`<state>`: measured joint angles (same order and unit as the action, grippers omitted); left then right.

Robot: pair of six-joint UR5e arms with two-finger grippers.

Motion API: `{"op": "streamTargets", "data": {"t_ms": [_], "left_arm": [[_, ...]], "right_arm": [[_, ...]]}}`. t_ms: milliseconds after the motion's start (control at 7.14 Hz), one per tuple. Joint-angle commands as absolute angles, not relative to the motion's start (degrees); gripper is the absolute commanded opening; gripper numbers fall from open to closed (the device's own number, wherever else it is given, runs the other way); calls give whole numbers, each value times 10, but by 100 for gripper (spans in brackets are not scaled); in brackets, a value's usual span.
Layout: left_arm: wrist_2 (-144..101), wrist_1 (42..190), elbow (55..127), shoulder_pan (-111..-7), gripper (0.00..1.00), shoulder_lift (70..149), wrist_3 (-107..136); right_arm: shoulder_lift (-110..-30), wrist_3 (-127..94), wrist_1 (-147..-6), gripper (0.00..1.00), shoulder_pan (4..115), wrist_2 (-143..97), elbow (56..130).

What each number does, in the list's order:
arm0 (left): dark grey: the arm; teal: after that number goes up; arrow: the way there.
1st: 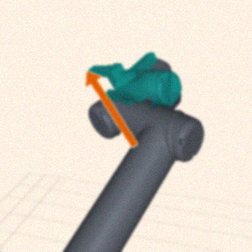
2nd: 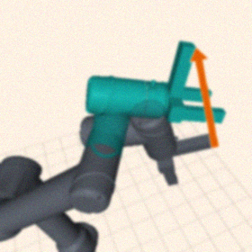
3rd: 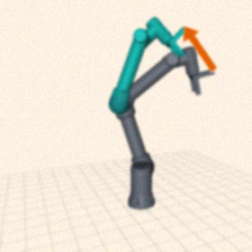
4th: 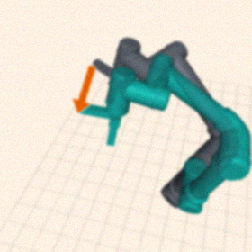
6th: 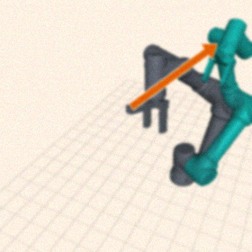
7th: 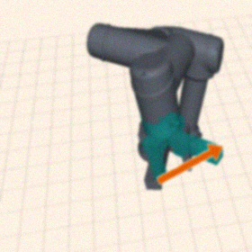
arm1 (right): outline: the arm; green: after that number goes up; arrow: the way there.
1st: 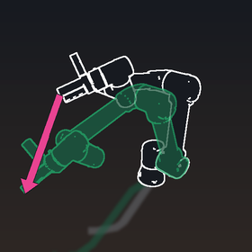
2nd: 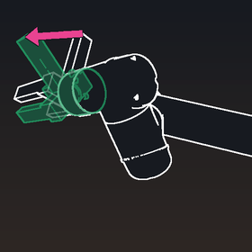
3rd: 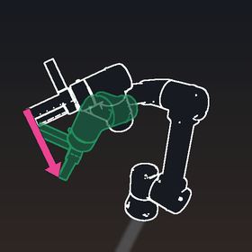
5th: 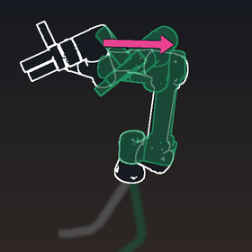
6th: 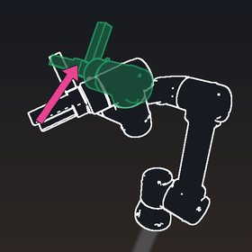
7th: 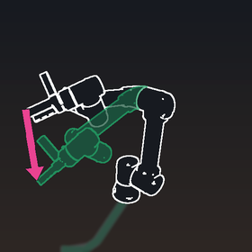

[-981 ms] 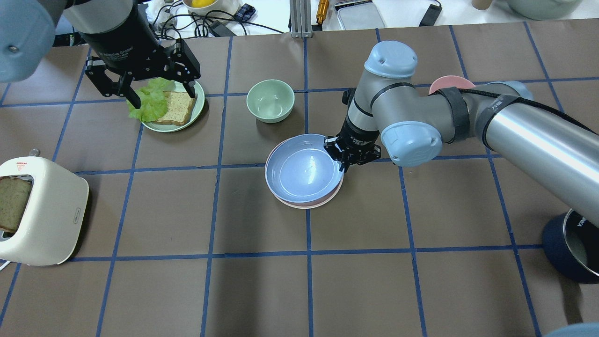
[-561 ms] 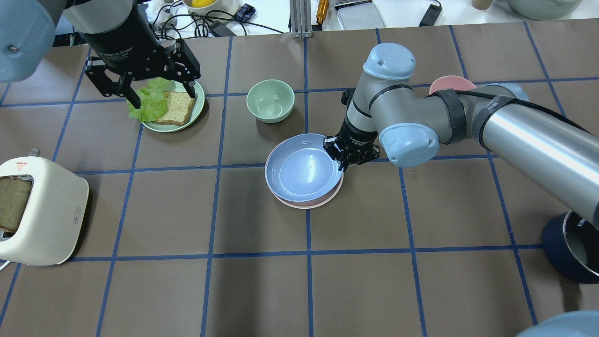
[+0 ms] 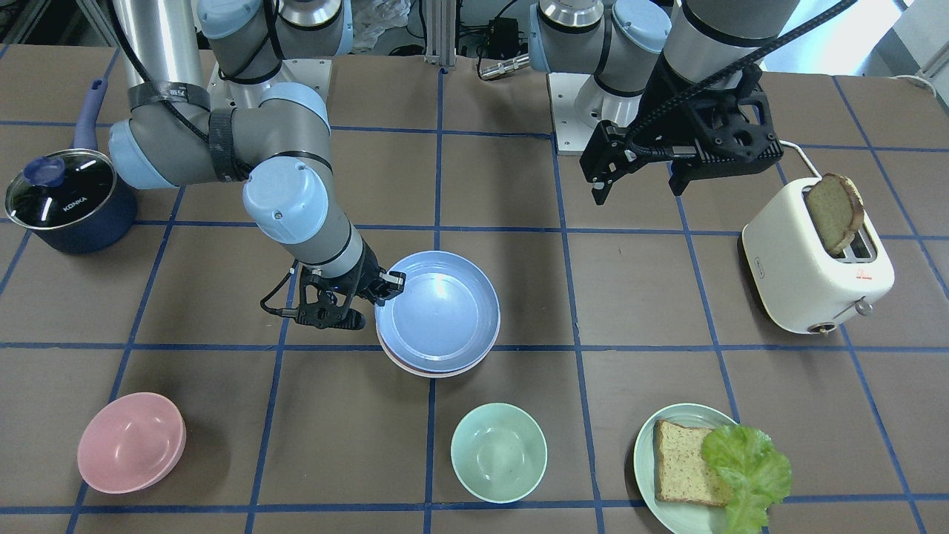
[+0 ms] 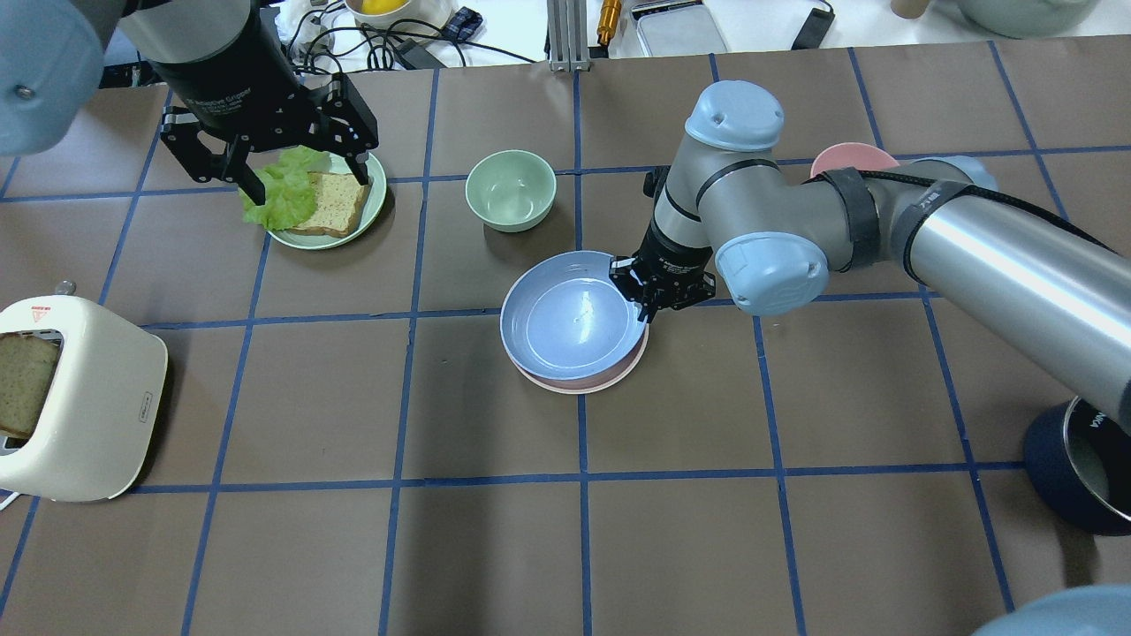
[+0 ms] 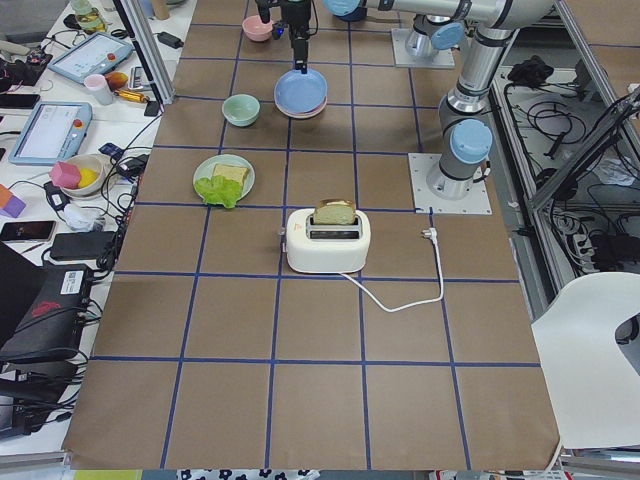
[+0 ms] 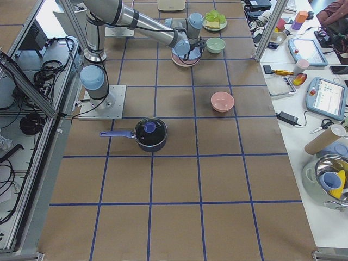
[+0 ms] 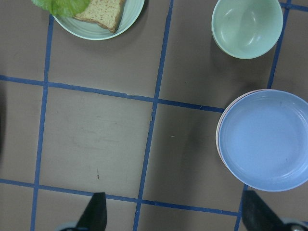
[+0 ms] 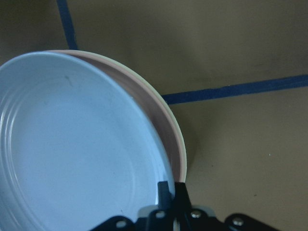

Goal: Stack three plates with pink and blue
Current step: 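Lower the light-blue plate onto the pink plate and open the right gripper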

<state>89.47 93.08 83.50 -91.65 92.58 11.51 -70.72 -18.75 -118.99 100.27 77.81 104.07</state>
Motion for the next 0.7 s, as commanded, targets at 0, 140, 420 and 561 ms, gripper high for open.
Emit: {"op": "streamTargets", "data": {"t_ms": [0,140,420,561], "left_arm": [[895,931,835,-916,100,925,115],[895,931,835,-916,100,926,115],[895,931,835,-916,100,926,115],[895,931,835,-917,100,925,115]], "right_arm": [[-706,-183,-1190,22,1002,780,1040],[-705,-181,-1191,41,1002,780,1038],[-707,-181,-1192,64,1000,780,1034],[-710,-181,-1195,68,997,780,1030]]}}
